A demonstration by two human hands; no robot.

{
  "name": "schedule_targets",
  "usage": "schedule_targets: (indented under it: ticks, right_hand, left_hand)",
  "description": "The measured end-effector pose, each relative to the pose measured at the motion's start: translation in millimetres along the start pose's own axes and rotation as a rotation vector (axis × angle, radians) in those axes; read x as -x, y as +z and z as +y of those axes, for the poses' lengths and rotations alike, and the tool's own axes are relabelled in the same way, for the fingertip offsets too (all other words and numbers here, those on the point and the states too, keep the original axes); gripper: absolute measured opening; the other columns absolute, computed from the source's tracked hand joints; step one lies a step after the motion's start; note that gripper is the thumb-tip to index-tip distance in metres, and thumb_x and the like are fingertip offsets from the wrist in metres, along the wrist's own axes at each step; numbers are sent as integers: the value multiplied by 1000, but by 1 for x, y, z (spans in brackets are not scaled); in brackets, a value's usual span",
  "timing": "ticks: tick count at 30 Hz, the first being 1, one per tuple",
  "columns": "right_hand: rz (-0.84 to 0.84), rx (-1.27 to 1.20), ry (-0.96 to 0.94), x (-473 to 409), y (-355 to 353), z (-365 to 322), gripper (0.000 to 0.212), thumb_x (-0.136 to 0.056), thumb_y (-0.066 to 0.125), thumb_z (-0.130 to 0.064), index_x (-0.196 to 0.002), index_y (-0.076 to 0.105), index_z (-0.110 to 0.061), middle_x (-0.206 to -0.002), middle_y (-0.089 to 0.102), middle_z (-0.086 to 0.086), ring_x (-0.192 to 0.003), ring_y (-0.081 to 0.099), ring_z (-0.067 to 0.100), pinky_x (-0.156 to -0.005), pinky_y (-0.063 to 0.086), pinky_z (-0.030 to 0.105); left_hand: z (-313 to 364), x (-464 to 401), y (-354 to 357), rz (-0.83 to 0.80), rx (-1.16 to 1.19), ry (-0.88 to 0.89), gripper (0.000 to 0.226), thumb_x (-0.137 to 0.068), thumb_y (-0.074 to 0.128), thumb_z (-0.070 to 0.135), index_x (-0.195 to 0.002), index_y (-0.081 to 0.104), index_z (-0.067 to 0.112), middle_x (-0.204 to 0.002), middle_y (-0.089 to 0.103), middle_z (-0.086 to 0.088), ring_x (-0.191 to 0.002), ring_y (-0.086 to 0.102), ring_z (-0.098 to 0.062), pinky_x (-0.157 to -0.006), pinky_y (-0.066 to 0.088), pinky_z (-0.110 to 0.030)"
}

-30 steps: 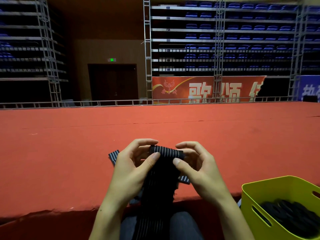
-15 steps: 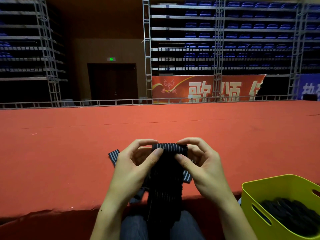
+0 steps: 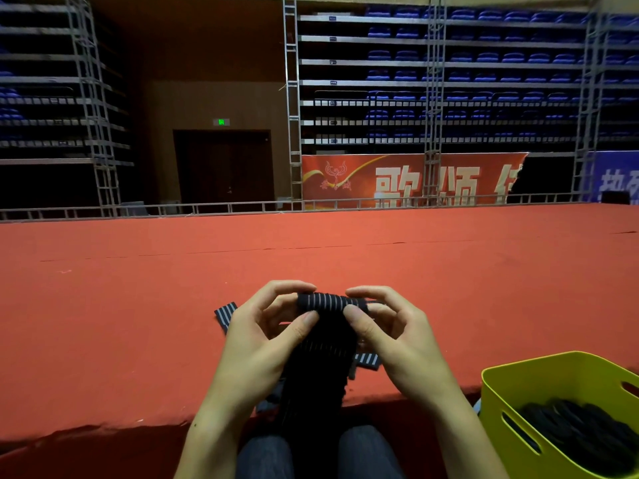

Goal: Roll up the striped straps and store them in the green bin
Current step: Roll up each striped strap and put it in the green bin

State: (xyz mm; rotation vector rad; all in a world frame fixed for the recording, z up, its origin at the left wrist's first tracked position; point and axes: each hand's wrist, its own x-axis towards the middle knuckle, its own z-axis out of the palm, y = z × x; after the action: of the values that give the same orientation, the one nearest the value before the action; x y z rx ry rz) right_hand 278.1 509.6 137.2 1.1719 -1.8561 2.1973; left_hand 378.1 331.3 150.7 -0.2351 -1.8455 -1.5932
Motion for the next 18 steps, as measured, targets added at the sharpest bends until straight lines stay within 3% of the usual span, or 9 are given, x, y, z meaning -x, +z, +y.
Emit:
schedule_targets:
  ticks: [3, 6, 8, 12, 15, 18]
  right_hand:
    - [8, 29, 2, -1, 0, 2, 25, -92, 75, -41, -115, 75, -30, -95, 80, 12, -89, 79, 26, -77, 65, 52]
    - [12, 1, -25, 0, 0, 2, 28, -92, 77, -35, -119, 75, -27, -97, 81, 11, -90, 80, 26, -74, 62, 55]
    - [10, -21, -45, 1, -1, 1, 31, -92, 78, -30, -122, 73, -24, -102, 81, 11, -96, 80, 31, -81, 63, 57]
    - [6, -73, -58, 2, -2, 1, 33, -94, 77, -18, -126, 70, -18, -108, 81, 13, -97, 80, 30, -80, 66, 45]
    - [10, -84, -57, 1, -2, 3, 32, -96, 75, -4, -124, 69, -16, -113, 78, 14, -96, 79, 39, -81, 66, 58]
    - [6, -55, -67, 2, -1, 7, 34, -96, 74, 5, -119, 71, -19, -117, 77, 11, -101, 76, 43, -88, 61, 61]
  left_hand:
    - [-2, -1, -1, -29, -33, 35, 27, -94, 74, -4, -117, 72, 10, -114, 80, -8, -110, 77, -21, -87, 60, -26]
    - [-5, -1, -3, -37, -29, 40, 30, -93, 73, -10, -118, 72, 8, -119, 80, -8, -116, 75, -21, -93, 59, -26]
    - [-6, 0, -3, -37, -18, 18, 33, -93, 74, -10, -120, 72, 8, -120, 79, -7, -117, 75, -21, -93, 59, -27]
    - [-2, 1, 0, -11, 26, -45, 39, -90, 79, 9, -127, 70, 16, -117, 81, -5, -108, 79, -20, -85, 61, -26]
    - [-1, -1, 2, 29, 32, -79, 35, -91, 78, 26, -126, 72, 22, -114, 82, -5, -108, 79, -21, -83, 62, -28]
    - [-3, -2, 4, 53, 7, -93, 31, -92, 76, 34, -121, 75, 23, -113, 82, -5, -108, 78, -19, -80, 60, -25]
